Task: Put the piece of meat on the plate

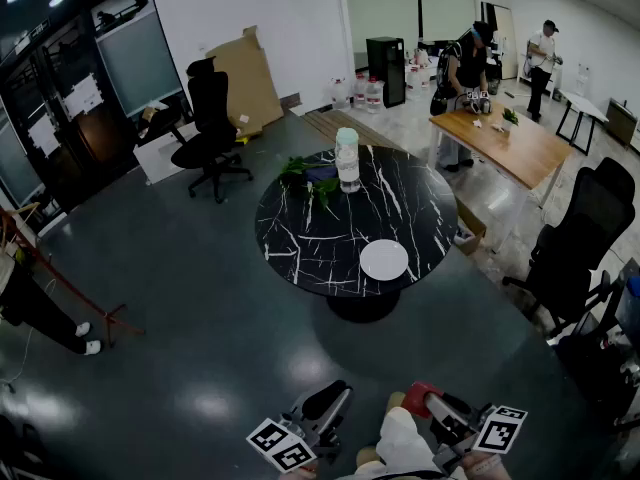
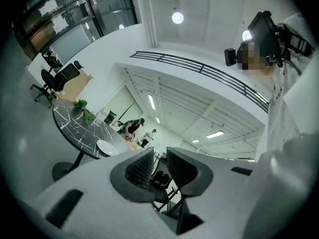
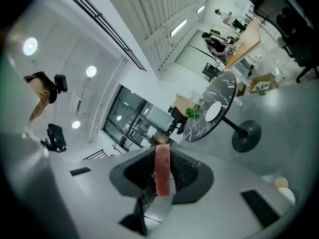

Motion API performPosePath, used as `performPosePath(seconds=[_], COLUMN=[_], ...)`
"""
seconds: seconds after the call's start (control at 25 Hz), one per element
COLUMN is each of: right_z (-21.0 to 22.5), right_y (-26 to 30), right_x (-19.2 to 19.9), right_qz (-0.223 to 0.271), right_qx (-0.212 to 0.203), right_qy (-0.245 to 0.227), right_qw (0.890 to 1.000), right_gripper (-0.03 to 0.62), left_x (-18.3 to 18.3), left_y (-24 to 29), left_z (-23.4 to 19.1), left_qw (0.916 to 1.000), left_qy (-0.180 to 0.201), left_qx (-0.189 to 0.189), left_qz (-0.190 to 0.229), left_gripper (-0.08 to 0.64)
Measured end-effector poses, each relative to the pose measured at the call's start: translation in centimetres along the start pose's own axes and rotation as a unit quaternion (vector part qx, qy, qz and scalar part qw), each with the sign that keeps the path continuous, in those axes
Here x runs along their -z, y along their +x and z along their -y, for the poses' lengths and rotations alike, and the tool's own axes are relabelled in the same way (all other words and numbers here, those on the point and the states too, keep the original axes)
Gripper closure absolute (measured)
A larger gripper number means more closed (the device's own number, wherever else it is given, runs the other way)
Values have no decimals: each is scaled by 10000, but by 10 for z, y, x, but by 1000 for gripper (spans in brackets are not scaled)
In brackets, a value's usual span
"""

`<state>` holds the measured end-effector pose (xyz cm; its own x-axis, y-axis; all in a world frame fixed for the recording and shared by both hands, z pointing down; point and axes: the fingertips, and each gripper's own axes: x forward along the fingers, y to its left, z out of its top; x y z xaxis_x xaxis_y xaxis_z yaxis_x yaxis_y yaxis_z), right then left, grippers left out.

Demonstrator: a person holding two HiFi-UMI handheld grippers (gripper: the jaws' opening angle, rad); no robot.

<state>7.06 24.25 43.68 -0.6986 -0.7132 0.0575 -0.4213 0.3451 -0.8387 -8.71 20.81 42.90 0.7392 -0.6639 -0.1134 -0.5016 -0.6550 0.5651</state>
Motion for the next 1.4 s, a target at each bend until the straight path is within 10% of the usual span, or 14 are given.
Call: performPosePath(seconds=[0.64, 1.4], right_z=[66, 127], right_y=[104, 159], right_x=[-117, -143], right_qz=[-159, -585], right_qx=[-403, -299], right_qy=[-19, 359], right_qw=[9991, 9972], right_gripper=[505, 505], left_x=[-63, -58], left_y=[126, 159], left_z=[-80, -150], left_qw=[9991, 9964], left_qy=[260, 9], left_qx=[-198, -823], left_qz=[260, 178], left_gripper=[474, 474])
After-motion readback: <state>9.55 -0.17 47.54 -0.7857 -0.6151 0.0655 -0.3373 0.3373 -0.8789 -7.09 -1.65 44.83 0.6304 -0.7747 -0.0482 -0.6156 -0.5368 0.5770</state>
